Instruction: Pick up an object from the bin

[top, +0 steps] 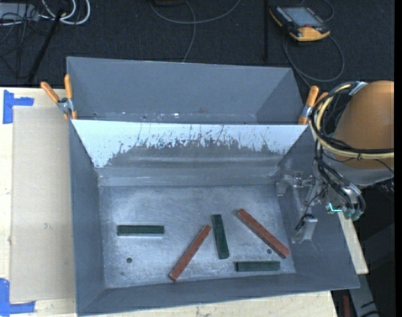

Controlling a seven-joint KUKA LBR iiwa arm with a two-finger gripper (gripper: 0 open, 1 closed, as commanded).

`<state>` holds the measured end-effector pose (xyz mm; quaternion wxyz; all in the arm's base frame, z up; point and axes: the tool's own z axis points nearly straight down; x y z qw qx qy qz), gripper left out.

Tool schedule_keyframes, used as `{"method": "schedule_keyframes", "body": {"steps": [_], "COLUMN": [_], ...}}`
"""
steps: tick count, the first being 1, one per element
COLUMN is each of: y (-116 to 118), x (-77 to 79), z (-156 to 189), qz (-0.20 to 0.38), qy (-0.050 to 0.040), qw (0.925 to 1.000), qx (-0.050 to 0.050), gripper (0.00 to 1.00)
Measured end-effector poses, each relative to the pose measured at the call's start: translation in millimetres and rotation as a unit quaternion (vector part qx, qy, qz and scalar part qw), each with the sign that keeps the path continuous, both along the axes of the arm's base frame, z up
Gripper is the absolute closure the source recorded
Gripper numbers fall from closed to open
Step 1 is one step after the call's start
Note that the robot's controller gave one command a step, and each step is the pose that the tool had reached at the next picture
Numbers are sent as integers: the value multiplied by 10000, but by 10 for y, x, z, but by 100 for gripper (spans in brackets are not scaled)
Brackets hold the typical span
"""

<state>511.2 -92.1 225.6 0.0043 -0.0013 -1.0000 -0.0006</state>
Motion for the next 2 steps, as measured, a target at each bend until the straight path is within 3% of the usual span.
{"method": "schedule_keyframes", "body": {"steps": [1,2], "y": [419,-140], "x": [-275,211], "z": [-1038,-1589], "qz": [-901,-850], "qy": [4,-42], "qw": [9959,9964], "qx": [0,-23], "gripper": [0,0]}}
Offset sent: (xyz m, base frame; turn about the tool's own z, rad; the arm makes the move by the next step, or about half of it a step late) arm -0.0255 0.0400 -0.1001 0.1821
